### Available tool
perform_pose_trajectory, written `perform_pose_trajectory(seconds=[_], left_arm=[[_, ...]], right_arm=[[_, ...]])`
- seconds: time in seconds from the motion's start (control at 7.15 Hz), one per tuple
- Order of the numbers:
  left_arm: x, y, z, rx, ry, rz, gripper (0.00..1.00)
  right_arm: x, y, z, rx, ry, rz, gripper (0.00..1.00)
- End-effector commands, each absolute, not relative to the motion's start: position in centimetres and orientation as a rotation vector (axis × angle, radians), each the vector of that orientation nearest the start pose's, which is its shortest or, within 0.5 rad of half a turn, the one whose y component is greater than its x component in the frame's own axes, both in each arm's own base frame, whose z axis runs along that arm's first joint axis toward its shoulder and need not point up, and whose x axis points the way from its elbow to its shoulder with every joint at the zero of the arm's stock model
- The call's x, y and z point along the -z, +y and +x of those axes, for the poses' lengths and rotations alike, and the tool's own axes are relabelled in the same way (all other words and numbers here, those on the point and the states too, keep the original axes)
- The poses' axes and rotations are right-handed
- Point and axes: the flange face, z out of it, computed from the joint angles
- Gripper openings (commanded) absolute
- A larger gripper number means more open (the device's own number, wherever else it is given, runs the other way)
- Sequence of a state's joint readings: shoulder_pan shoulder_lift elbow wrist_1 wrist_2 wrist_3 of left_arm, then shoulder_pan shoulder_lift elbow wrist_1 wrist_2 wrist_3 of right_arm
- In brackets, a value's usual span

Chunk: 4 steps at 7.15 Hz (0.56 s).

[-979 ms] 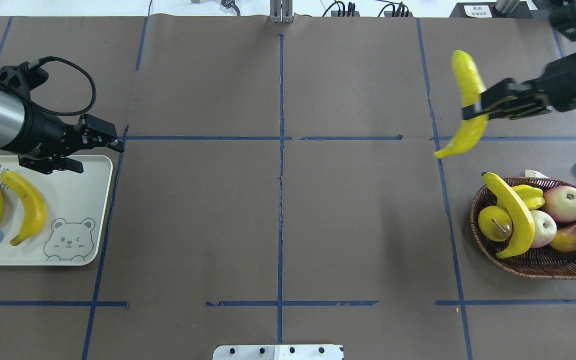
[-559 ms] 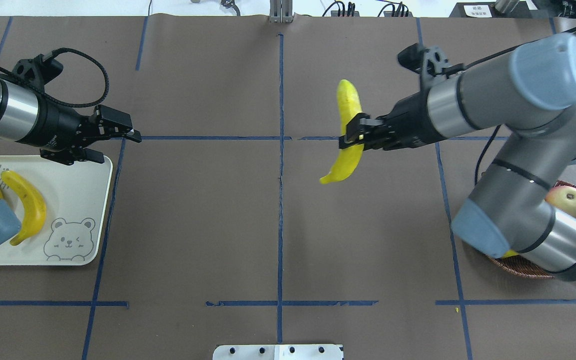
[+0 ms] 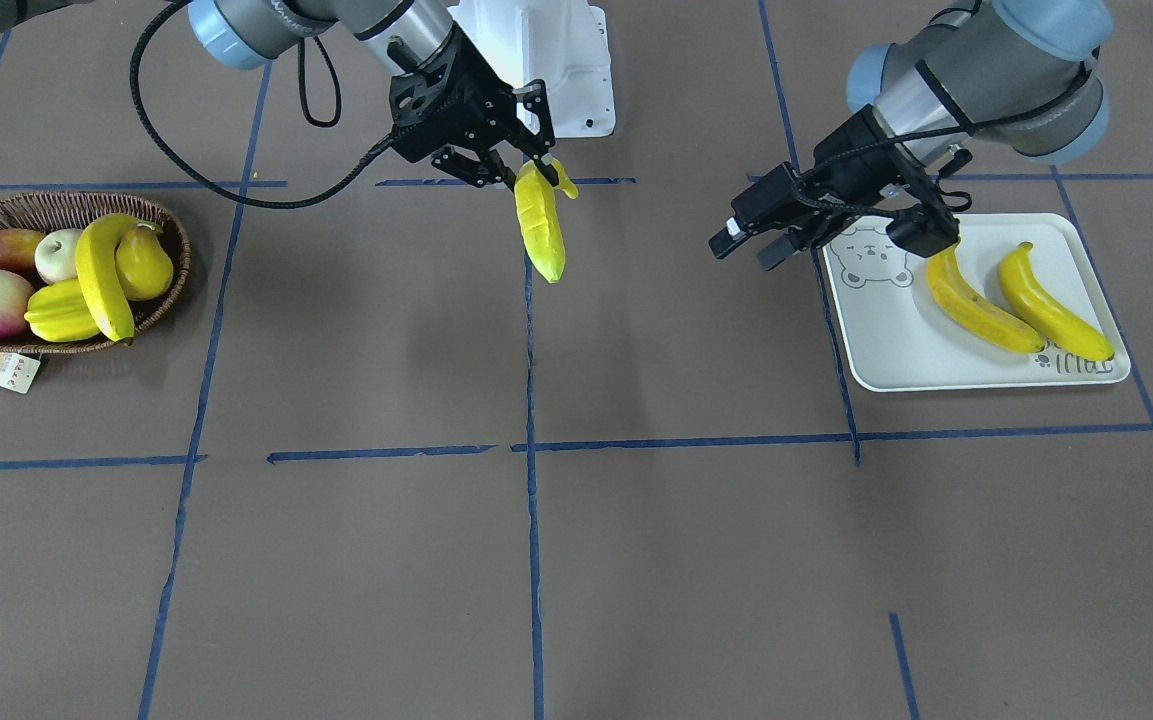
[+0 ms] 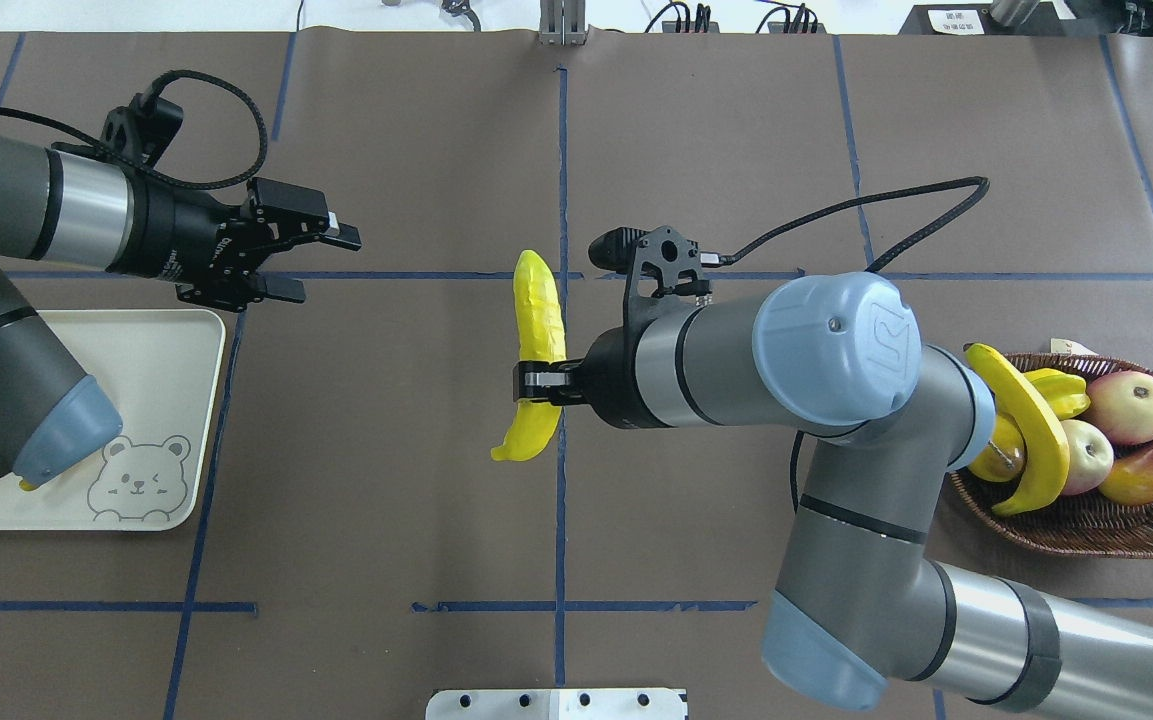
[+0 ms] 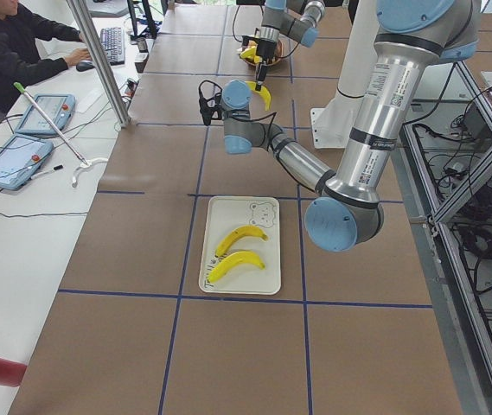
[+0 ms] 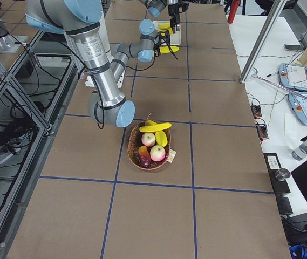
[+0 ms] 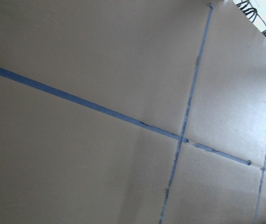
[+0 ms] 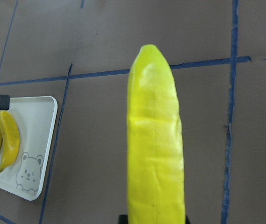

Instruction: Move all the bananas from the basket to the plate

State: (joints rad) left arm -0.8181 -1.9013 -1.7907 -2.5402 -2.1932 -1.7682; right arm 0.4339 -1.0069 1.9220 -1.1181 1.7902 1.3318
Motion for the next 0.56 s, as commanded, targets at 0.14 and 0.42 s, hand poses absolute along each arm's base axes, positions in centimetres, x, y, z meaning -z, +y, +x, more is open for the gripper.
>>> perform_pose_trajectory(seconds=[0.14,0.42], left_arm=[[-20.6,-43.5,37.6,0.270,1.635,-0.110,0.99],[-19.4,-43.0,39.2,0.246,1.647,-0.120,0.99]], right_arm=[[-11.7,-33.9,-48.7,-0.003,-1.366,0.279,0.02],[-11.7,-33.6,-48.8,0.003,-1.371,0.278,0.02]])
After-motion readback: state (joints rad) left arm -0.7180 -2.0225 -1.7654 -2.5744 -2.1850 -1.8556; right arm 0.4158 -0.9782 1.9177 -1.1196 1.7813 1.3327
